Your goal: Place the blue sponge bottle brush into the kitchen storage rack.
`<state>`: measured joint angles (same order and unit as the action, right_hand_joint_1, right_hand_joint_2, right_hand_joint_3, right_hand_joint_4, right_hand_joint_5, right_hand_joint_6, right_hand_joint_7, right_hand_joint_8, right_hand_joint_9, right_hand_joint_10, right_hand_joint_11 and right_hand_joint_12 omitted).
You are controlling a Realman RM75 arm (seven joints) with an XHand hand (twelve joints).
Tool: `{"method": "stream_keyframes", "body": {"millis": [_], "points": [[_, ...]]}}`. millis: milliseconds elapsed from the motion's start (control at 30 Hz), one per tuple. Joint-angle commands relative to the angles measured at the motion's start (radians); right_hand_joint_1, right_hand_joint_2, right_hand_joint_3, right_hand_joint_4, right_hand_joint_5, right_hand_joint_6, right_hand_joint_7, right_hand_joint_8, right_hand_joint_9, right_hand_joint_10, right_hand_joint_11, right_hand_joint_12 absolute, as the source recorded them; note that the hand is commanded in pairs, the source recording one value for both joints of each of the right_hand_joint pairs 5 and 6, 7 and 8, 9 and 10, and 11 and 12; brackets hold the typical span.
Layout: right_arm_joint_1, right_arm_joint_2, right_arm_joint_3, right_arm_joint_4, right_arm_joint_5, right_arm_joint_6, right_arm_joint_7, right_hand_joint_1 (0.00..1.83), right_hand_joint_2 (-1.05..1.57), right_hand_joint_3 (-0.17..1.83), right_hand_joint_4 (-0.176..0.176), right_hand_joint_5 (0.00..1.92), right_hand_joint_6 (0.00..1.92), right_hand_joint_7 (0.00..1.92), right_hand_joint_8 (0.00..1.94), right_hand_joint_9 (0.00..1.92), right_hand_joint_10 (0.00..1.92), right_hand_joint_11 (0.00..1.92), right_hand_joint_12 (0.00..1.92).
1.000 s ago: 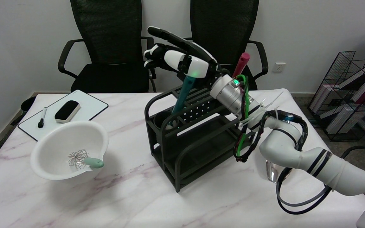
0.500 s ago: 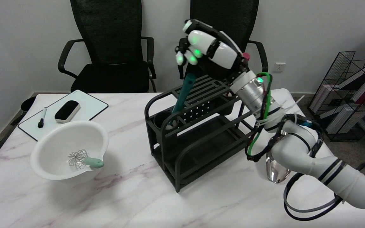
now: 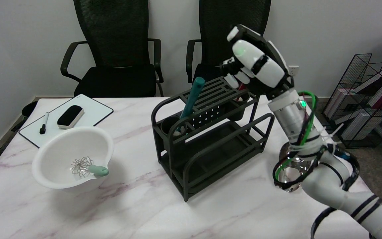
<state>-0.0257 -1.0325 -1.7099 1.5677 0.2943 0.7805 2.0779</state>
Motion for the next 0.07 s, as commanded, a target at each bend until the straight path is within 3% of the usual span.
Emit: {"method": "stream_keyframes", "body": {"millis": [33, 67], "points": [[-0.352, -0.127, 0.086, -0.064, 0.023, 0.438, -0.233, 0.86, 1.37, 0.75, 0.0, 1.52, 1.52, 1.81, 1.81, 1.77, 1.77, 1.61, 1.61], [-0.371, -0.136, 0.082, -0.078, 0.037, 0.465, -0.258, 0.85, 1.35, 0.76, 0.0, 1.51, 1.51, 1.8, 1.8, 1.77, 1.77, 1.6, 1.6]]}}
